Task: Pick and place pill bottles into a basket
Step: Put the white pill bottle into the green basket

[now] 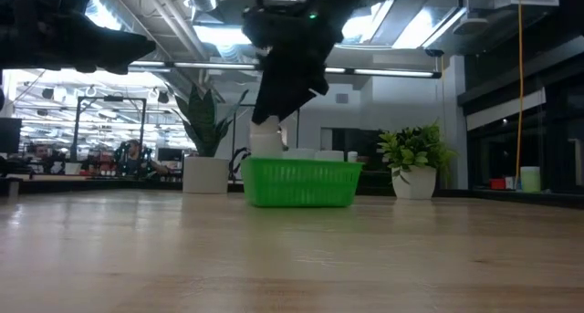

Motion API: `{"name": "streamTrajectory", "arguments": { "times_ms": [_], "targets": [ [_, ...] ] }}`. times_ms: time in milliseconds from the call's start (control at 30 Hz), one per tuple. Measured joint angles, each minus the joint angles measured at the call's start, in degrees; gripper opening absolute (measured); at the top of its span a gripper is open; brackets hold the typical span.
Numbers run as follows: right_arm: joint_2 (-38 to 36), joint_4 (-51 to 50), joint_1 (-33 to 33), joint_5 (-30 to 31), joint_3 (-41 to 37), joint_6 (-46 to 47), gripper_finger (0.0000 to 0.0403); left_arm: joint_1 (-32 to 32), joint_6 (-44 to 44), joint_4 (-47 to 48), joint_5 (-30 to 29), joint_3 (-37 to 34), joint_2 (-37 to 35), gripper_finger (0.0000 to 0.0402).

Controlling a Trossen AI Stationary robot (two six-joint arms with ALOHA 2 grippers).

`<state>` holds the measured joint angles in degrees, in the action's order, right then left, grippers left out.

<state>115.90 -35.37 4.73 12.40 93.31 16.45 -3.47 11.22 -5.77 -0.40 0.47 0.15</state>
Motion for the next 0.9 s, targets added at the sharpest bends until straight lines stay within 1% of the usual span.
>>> {"name": "streamTrajectory", "arguments": {
  "times_ms": [133, 233, 367, 500, 633, 900],
  "targets": [
    [-6.2, 8.1, 0.0, 0.0, -7.8, 0.2, 0.0147, 0.0, 0.0, 0.0, 0.0, 0.0, 0.0, 0.0118],
    [-10.3, 12.3, -0.4, 0.0, -13.1, 2.1, 0.0147, 0.0, 0.0, 0.0, 0.0, 0.0, 0.0, 0.0121],
    [-12.8, 13.6, -0.6, -0.7, -17.6, 4.3, 0.0147, 0.0, 0.0, 0.0, 0.0, 0.0, 0.0, 0.0119],
    [-12.9, 15.8, -0.1, -3.6, -18.6, 4.3, 0.0147, 0.0, 0.0, 0.1, 0.0, 0.0, 0.0, 0.0116],
    [-13.0, 18.6, 0.3, -3.9, -18.7, 4.3, 0.0147, 0.0, 0.0, 0.1, 0.0, 0.0, 0.0, 0.0118],
    [-13.0, 17.7, -0.3, -3.8, -18.8, 4.3, 0.0146, 0.0, 0.0, 0.1, 0.0, 0.0, 0.0, 0.0118]
  ]
}}
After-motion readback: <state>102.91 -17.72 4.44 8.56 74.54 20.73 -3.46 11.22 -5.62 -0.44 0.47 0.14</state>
